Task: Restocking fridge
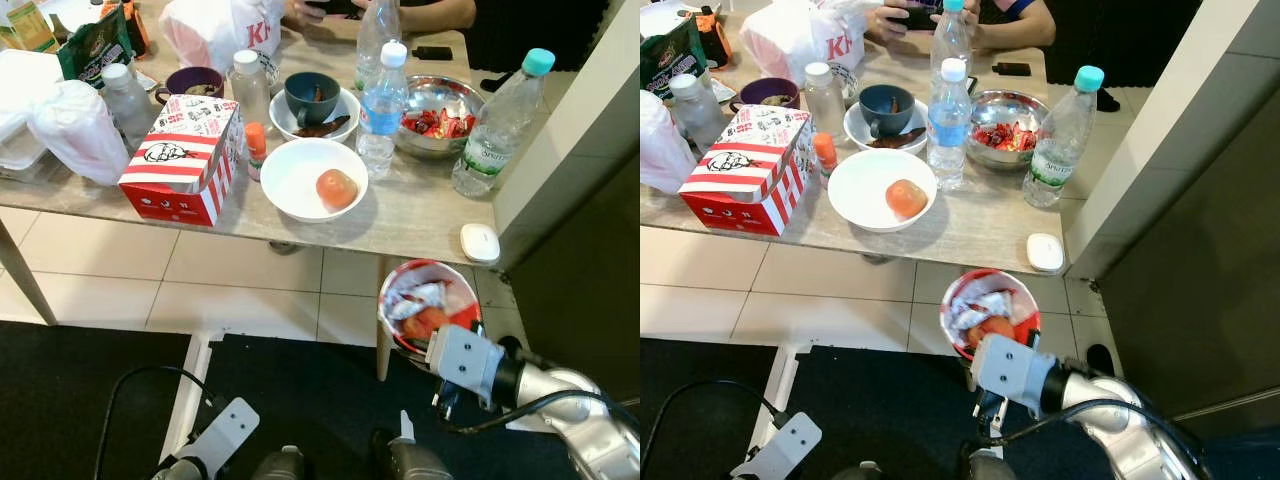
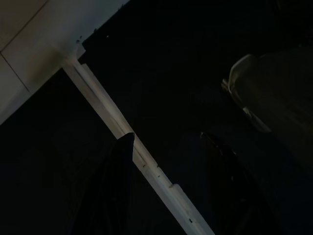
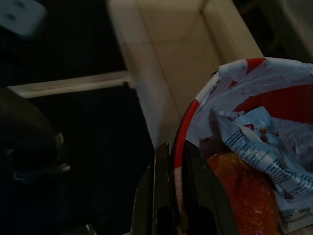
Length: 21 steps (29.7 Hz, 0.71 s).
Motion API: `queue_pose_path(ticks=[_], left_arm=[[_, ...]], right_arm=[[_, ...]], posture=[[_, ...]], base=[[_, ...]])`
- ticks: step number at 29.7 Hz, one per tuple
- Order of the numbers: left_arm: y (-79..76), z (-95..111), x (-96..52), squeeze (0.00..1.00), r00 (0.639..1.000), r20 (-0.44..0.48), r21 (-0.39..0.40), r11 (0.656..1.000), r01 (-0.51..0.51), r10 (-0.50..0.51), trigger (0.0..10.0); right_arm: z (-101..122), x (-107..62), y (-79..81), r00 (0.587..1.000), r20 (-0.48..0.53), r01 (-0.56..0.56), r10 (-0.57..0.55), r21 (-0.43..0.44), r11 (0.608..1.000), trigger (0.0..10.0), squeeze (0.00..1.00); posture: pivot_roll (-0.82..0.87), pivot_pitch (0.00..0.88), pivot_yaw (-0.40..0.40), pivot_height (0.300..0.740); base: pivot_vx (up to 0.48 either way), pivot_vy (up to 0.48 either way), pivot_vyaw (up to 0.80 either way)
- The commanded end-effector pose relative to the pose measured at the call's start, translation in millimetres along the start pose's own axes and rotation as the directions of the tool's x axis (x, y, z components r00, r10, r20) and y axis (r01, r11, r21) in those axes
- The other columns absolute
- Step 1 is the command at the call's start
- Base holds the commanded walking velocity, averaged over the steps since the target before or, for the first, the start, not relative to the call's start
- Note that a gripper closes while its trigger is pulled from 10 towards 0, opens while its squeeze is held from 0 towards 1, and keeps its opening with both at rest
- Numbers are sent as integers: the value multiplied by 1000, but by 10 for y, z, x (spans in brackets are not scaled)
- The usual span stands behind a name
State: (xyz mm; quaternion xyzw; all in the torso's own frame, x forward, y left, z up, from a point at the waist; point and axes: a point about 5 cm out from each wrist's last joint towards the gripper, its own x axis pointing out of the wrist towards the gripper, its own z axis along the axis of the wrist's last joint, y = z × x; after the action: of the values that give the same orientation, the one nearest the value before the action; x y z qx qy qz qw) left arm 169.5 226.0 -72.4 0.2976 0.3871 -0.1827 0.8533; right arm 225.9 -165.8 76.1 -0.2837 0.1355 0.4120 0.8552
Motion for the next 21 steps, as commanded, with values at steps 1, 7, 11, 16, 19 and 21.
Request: queue_pose_path(ticks=[1, 7, 11, 16, 19, 21], left_arm=[[-108, -66, -15, 0, 999, -23, -13, 1000, 22, -22, 10000], [-100, -87, -15, 0, 999, -39, -65, 998, 16, -19, 10000], [-73, -91, -14, 0, 999, -45, -72, 997, 9, -12, 10000], [8, -110, -17, 0, 998, -58, -156, 987, -41, 32, 10000], [34, -128, -23, 0, 997, -64, -240, 968, -67, 53, 10000], [48, -127, -25, 0, 996, -58, -282, 956, -76, 62, 10000]], right_arm=[[-155, 22, 78, 998, -39, 48, -46, 41, 998, 10000, 0], [-516, 127, 122, 970, -159, 203, -182, 125, 971, 10000, 0], [-685, 129, 98, 937, -229, 306, -265, 164, 938, 10000, 0], [-914, 66, 112, 874, -332, 432, -354, 198, 880, 10000, 0], [-1050, 44, 192, 841, -389, 481, -376, 218, 849, 10000, 0], [-1121, 40, 243, 820, -417, 515, -392, 240, 823, 10000, 0]], posture=[[-47, 220, -49, 727], [-74, 230, -27, 727], [-80, 240, -30, 727], [-84, 235, -42, 727], [-74, 224, -37, 727], [-69, 218, -34, 727]], base=[[0, 0, 0], [0, 0, 0], [0, 0, 0], [0, 0, 0], [0, 0, 0], [0, 0, 0]])
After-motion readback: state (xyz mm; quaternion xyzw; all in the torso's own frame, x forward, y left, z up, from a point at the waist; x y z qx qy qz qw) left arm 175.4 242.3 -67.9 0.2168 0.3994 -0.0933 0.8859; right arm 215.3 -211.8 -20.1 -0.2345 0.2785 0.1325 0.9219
